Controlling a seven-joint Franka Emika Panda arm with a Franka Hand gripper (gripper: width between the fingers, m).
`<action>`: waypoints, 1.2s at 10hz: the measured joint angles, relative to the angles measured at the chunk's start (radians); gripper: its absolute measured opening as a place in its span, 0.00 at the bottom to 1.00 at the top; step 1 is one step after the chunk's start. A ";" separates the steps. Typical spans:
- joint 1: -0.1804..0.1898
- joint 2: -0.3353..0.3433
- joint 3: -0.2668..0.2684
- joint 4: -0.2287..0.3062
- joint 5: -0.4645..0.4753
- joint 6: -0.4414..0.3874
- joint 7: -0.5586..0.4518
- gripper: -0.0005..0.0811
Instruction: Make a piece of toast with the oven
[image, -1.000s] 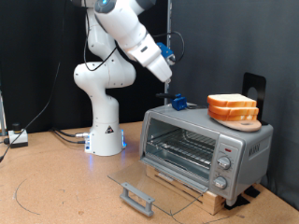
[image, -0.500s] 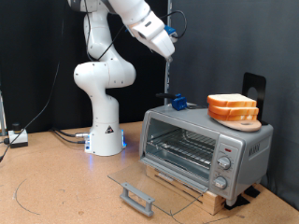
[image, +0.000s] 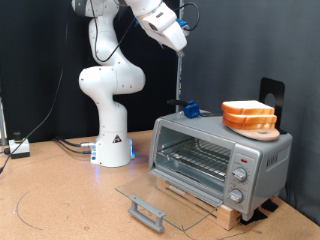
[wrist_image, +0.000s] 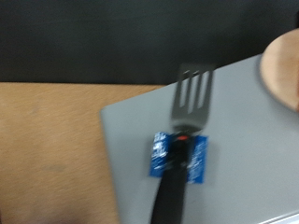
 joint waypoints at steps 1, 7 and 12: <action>0.000 -0.051 0.015 -0.053 0.016 0.063 -0.014 0.99; -0.043 -0.275 0.161 -0.320 0.028 0.249 0.105 0.99; -0.035 -0.248 0.189 -0.337 0.052 0.265 0.112 0.99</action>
